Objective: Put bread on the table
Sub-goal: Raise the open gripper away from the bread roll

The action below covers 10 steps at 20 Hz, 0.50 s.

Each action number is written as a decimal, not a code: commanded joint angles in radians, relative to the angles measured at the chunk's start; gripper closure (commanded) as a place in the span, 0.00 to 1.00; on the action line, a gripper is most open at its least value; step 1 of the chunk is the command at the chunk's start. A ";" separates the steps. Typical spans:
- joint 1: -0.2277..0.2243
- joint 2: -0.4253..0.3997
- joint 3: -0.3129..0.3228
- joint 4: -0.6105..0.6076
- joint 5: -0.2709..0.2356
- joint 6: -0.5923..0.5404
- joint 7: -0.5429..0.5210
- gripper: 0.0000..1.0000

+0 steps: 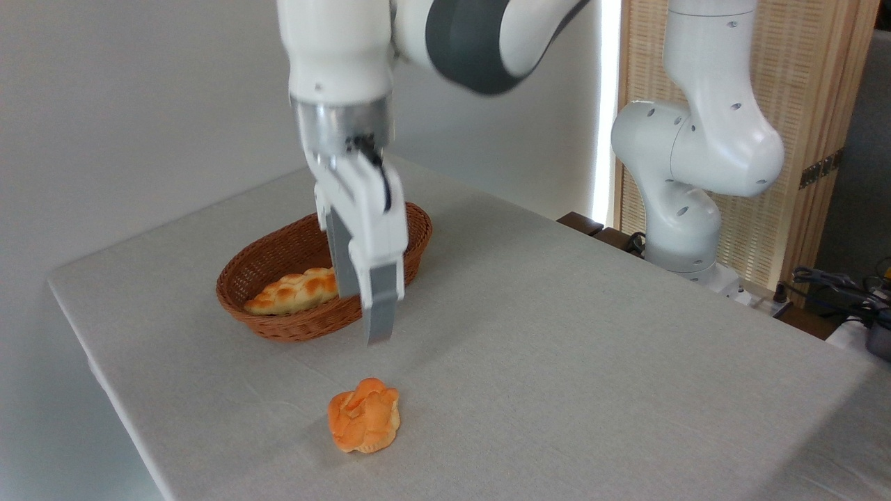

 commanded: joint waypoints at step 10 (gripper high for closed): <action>-0.004 0.070 -0.016 0.287 0.001 -0.259 -0.348 0.00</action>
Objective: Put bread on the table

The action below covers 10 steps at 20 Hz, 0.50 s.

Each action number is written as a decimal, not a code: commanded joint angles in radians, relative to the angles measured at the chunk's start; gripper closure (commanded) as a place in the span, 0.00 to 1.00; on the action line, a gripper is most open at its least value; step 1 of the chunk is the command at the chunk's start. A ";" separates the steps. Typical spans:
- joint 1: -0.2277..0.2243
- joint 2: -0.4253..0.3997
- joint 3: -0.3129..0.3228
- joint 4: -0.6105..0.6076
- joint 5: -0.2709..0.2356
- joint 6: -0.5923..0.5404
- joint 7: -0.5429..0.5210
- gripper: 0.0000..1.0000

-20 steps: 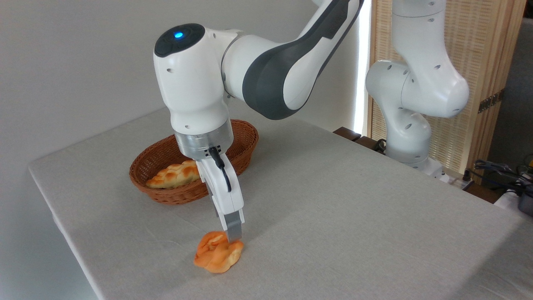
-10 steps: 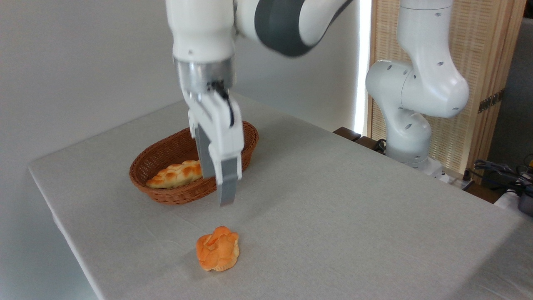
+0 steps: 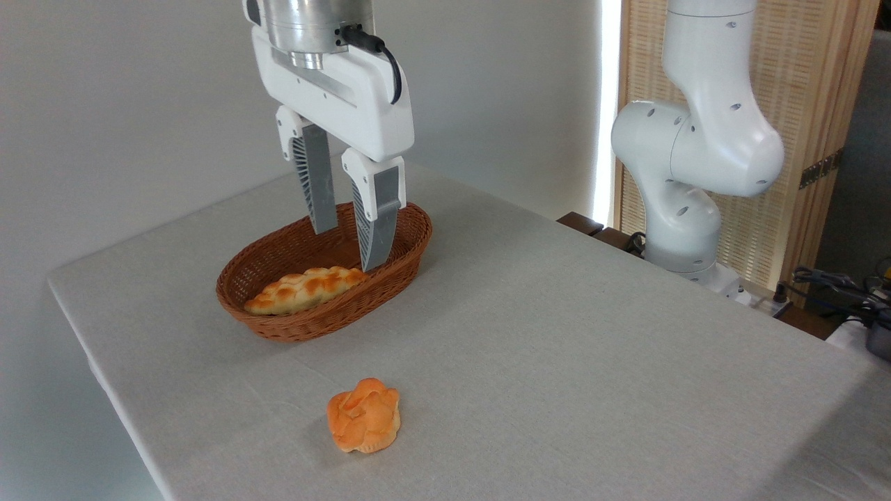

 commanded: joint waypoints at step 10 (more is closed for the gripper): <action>-0.006 0.016 -0.001 0.010 0.002 -0.036 -0.019 0.00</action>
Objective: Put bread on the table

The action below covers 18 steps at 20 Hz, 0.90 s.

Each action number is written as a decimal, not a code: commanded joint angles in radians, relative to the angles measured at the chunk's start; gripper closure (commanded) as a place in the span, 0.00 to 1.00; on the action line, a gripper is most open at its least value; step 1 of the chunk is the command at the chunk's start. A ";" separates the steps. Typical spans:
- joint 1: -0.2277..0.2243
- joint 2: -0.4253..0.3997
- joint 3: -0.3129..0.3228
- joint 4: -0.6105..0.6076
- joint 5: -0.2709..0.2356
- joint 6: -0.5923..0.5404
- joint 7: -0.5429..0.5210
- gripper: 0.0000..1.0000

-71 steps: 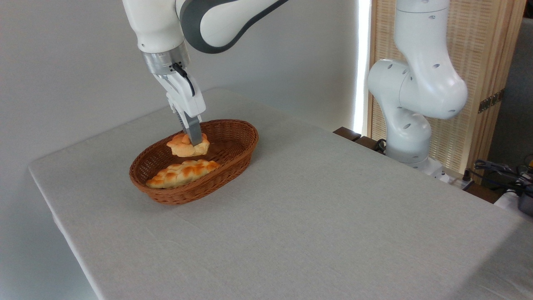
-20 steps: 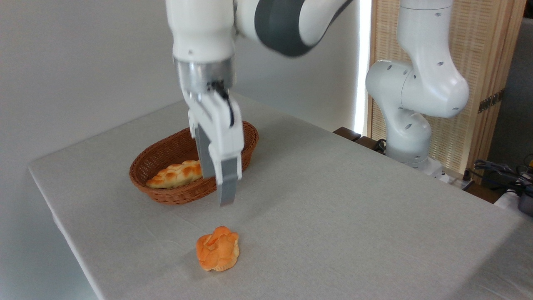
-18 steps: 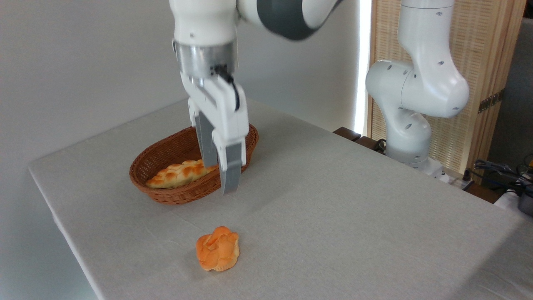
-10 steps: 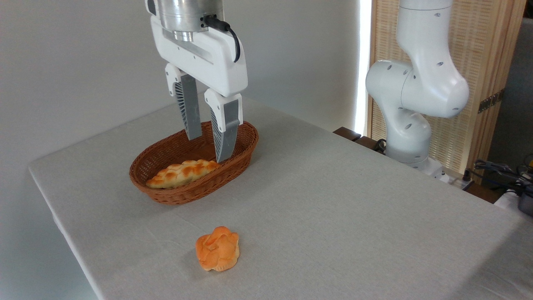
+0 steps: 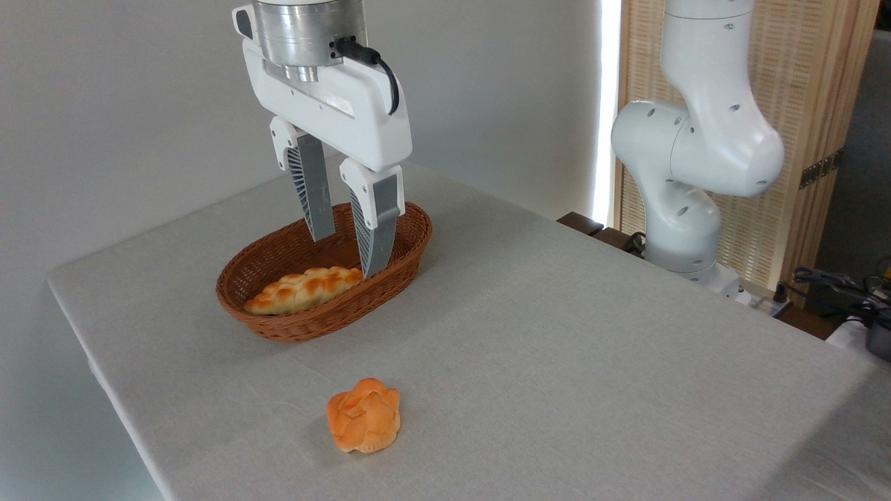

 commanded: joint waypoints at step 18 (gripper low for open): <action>-0.030 -0.005 0.003 0.004 0.080 -0.043 0.002 0.00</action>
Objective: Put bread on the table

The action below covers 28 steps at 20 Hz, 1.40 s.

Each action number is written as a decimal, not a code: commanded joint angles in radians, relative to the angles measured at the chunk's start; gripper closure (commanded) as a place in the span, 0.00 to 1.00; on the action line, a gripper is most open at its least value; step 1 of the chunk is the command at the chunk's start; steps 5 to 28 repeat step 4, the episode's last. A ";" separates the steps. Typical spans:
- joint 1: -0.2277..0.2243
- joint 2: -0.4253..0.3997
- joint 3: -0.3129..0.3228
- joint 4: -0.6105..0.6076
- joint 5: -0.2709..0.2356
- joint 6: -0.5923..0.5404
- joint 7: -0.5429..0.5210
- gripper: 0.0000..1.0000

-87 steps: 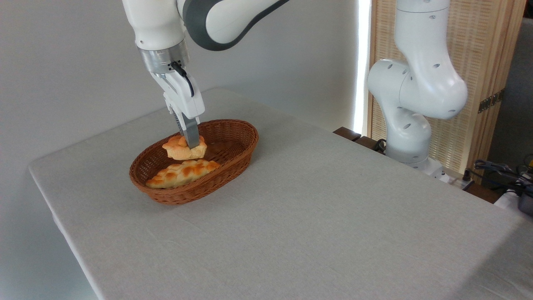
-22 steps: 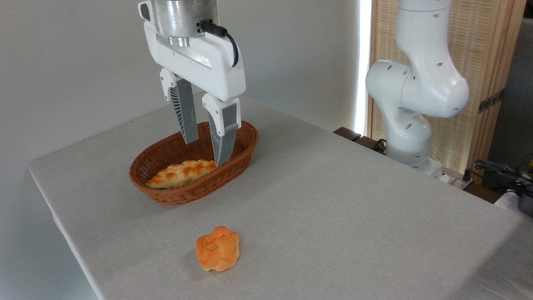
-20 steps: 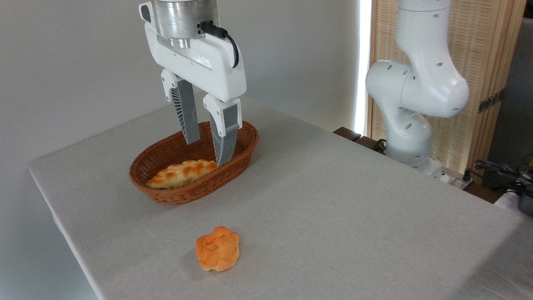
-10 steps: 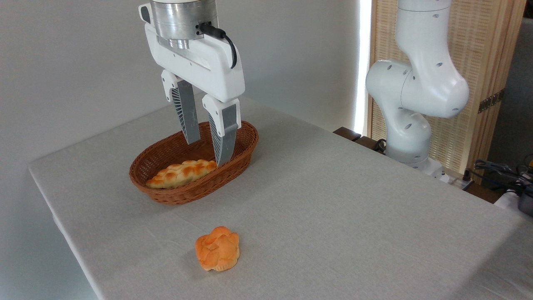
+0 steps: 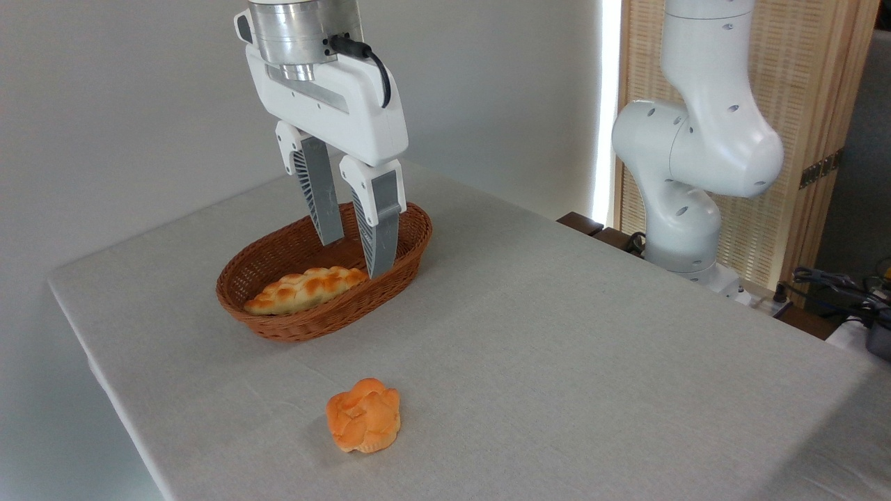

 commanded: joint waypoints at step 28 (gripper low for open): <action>-0.006 -0.005 0.009 0.005 0.009 -0.027 0.005 0.00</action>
